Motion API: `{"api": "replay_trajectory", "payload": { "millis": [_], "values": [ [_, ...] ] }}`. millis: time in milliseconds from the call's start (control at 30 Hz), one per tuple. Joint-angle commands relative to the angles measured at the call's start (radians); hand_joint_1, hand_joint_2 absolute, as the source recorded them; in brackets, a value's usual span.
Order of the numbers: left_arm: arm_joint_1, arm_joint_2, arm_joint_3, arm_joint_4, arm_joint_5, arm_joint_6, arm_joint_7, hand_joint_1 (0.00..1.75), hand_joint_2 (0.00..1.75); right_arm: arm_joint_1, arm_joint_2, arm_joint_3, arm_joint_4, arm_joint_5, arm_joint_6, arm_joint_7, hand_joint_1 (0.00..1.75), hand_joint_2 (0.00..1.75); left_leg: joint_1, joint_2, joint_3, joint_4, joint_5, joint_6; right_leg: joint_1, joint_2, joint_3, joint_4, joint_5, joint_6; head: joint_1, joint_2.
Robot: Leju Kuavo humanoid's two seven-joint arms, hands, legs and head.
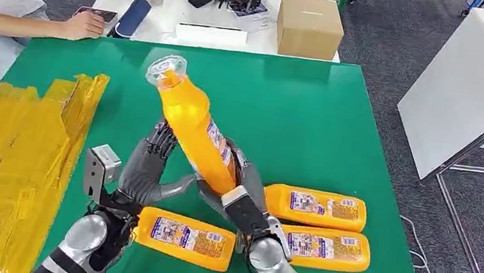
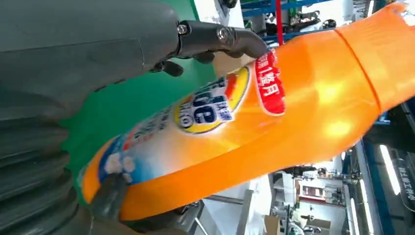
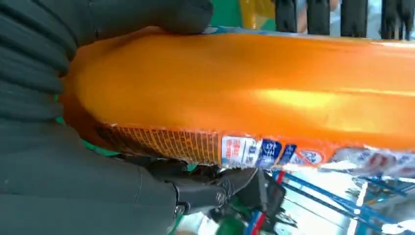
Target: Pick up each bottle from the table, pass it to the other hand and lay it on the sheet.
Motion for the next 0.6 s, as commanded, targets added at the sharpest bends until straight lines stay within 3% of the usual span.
{"api": "replay_trajectory", "payload": {
  "millis": [33,600],
  "values": [
    [-0.049,0.016,-0.040,0.074,0.006,-0.010,0.016,0.00,1.75,-0.027,-0.028,0.112,0.006,0.078,-0.053,0.012,1.75,1.75,0.001,0.000,0.003,0.000,-0.001,0.000,0.001,-0.001,0.004,-0.001,-0.001,-0.002,0.000,0.000],
    [-0.069,-0.011,-0.003,0.097,0.086,-0.037,0.048,0.00,1.75,-0.046,-0.007,0.262,0.039,0.292,-0.182,0.034,1.75,1.75,0.001,0.000,0.002,0.000,-0.001,0.000,0.001,-0.001,0.003,0.000,-0.001,-0.002,0.000,0.000]
  ]
}}
